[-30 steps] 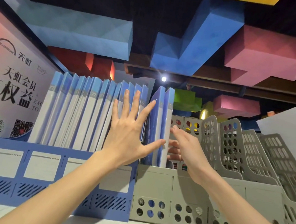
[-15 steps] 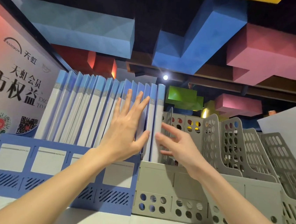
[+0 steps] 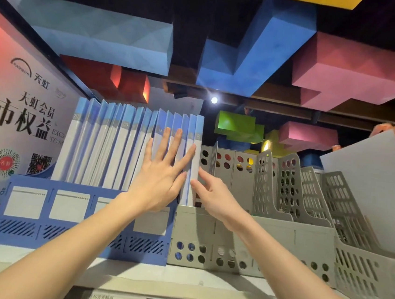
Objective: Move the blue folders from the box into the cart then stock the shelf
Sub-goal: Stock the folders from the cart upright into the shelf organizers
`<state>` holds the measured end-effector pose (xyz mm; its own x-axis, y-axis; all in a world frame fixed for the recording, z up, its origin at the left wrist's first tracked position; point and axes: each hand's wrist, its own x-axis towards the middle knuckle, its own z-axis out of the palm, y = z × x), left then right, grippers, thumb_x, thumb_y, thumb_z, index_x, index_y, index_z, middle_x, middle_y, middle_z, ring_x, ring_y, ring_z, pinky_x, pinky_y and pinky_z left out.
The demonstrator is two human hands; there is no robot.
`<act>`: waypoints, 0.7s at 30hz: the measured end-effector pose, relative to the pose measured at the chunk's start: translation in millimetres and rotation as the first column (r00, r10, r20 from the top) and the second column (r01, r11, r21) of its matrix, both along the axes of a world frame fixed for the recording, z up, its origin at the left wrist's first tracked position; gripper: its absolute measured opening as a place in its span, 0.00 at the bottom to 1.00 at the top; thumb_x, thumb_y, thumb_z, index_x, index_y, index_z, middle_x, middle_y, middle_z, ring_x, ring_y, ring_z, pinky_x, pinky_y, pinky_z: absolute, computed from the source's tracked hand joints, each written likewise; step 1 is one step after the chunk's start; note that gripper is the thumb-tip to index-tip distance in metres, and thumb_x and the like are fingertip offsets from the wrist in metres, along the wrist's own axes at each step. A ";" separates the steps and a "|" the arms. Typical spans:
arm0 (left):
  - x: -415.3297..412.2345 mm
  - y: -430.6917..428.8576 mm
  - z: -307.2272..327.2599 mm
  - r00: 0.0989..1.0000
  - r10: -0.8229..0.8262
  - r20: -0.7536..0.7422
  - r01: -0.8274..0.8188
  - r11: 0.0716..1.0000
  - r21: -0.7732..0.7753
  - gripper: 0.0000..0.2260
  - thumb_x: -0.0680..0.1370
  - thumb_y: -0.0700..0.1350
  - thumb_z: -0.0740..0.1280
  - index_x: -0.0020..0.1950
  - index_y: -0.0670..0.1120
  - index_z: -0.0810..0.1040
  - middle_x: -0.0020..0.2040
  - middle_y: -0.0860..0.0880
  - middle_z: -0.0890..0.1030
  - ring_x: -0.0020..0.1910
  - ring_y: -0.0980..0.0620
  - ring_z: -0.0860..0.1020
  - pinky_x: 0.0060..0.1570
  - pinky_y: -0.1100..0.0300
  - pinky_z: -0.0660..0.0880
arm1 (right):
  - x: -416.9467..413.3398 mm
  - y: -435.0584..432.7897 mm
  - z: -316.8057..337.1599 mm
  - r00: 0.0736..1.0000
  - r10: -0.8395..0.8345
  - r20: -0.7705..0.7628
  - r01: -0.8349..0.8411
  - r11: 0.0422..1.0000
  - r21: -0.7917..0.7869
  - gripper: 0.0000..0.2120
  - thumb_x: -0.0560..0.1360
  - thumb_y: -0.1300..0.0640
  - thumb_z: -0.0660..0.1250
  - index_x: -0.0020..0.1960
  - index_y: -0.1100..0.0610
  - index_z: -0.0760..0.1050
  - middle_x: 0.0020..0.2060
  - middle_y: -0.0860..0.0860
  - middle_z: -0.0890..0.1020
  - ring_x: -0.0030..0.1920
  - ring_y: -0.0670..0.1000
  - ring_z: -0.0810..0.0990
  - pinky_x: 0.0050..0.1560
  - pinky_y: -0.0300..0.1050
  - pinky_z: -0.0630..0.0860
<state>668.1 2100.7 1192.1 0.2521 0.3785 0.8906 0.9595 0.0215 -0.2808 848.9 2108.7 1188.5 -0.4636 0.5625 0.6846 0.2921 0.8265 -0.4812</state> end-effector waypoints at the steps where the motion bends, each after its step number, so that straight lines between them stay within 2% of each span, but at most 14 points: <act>1: 1.0 -3.7 0.9 1.000 0.020 0.014 -0.020 0.998 -0.057 0.29 0.81 0.58 0.39 0.81 0.56 0.35 0.80 0.46 0.29 0.78 0.45 0.27 0.76 0.36 0.35 | -2.3 -5.2 -2.6 1.000 -0.004 0.004 0.004 1.000 0.006 0.24 0.85 0.52 0.55 0.80 0.44 0.56 0.68 0.40 0.72 0.62 0.38 0.73 0.53 0.25 0.67; 3: 1.6 -15.9 6.0 0.999 0.035 0.029 -0.030 0.985 -0.170 0.29 0.78 0.59 0.35 0.80 0.59 0.33 0.78 0.48 0.26 0.76 0.47 0.25 0.76 0.39 0.33 | -4.0 -17.0 -6.5 1.000 -0.011 0.006 0.011 1.000 -0.011 0.22 0.85 0.51 0.54 0.79 0.45 0.59 0.67 0.42 0.74 0.62 0.41 0.73 0.55 0.32 0.68; 5: 0.2 -34.6 11.8 0.994 -0.038 0.100 0.064 0.959 -0.274 0.27 0.82 0.58 0.42 0.81 0.60 0.40 0.80 0.50 0.30 0.78 0.49 0.28 0.78 0.41 0.36 | -1.1 -31.0 -9.7 1.000 -0.013 0.002 0.013 0.999 -0.042 0.21 0.84 0.51 0.58 0.76 0.47 0.65 0.64 0.43 0.77 0.61 0.43 0.75 0.51 0.32 0.69; 7: -1.8 -57.6 13.3 0.940 -0.218 0.261 0.287 0.922 -0.261 0.24 0.85 0.53 0.53 0.81 0.60 0.53 0.83 0.53 0.45 0.81 0.54 0.41 0.80 0.45 0.45 | 6.3 -44.6 -12.5 1.000 -0.024 0.013 0.025 0.998 -0.053 0.21 0.81 0.51 0.64 0.73 0.51 0.70 0.63 0.43 0.77 0.64 0.45 0.75 0.55 0.35 0.71; 9: -2.1 -81.4 7.6 0.858 -0.355 0.370 0.433 0.888 -0.154 0.21 0.84 0.50 0.58 0.78 0.58 0.65 0.80 0.55 0.60 0.80 0.56 0.55 0.79 0.49 0.56 | 13.7 -59.5 -15.5 0.998 -0.051 -0.021 0.049 0.995 -0.090 0.23 0.79 0.51 0.66 0.73 0.55 0.71 0.65 0.46 0.76 0.66 0.46 0.74 0.66 0.43 0.71; 11: -0.6 -107.3 -4.8 0.834 -0.372 0.407 0.444 0.891 -0.097 0.17 0.83 0.50 0.60 0.72 0.55 0.74 0.73 0.54 0.74 0.73 0.56 0.70 0.73 0.48 0.68 | 15.9 -76.2 -21.5 0.991 -0.053 -0.120 0.038 0.992 -0.118 0.20 0.78 0.52 0.67 0.69 0.56 0.75 0.64 0.50 0.80 0.63 0.48 0.78 0.68 0.52 0.74; 13: 3.5 -137.6 -21.1 0.816 -0.365 0.449 0.435 0.899 -0.059 0.14 0.81 0.52 0.61 0.65 0.54 0.78 0.61 0.54 0.83 0.59 0.54 0.81 0.61 0.48 0.78 | 11.6 -99.2 -30.4 0.976 -0.049 -0.214 0.029 0.995 -0.095 0.14 0.78 0.54 0.66 0.60 0.56 0.81 0.54 0.52 0.85 0.55 0.49 0.83 0.60 0.54 0.79; 15: 6.8 -172.2 -39.6 0.788 -0.362 0.498 0.415 0.910 0.003 0.13 0.79 0.53 0.61 0.59 0.54 0.80 0.51 0.55 0.86 0.49 0.55 0.84 0.52 0.48 0.81 | 3.1 -129.3 -41.8 0.947 -0.037 -0.318 0.014 0.997 -0.076 0.10 0.78 0.56 0.65 0.49 0.58 0.84 0.43 0.54 0.87 0.44 0.51 0.86 0.48 0.54 0.83; 17: 9.1 -208.3 -60.7 0.769 -0.359 0.529 0.390 0.919 0.056 0.12 0.78 0.53 0.60 0.54 0.54 0.82 0.42 0.57 0.86 0.40 0.58 0.84 0.45 0.50 0.82 | -5.7 -162.7 -56.8 0.911 0.022 -0.411 -0.061 0.995 -0.080 0.10 0.78 0.58 0.65 0.44 0.61 0.83 0.37 0.56 0.86 0.39 0.50 0.86 0.40 0.49 0.82; 19: 8.0 -247.7 -87.3 0.745 -0.345 0.571 0.376 0.924 0.067 0.10 0.78 0.52 0.60 0.50 0.55 0.81 0.37 0.57 0.85 0.33 0.59 0.83 0.41 0.50 0.82 | -17.4 -195.5 -79.2 0.890 0.094 -0.447 -0.139 0.988 -0.069 0.11 0.79 0.58 0.65 0.42 0.61 0.82 0.36 0.54 0.86 0.38 0.48 0.86 0.42 0.50 0.83; 21: 2.9 -283.0 -114.2 0.719 -0.324 0.615 0.357 0.931 0.073 0.09 0.78 0.53 0.60 0.48 0.56 0.80 0.36 0.56 0.85 0.32 0.57 0.83 0.40 0.48 0.82 | -29.4 -225.1 -104.5 0.887 0.148 -0.436 -0.201 0.976 -0.077 0.11 0.78 0.56 0.65 0.41 0.59 0.82 0.34 0.51 0.86 0.39 0.46 0.86 0.47 0.54 0.83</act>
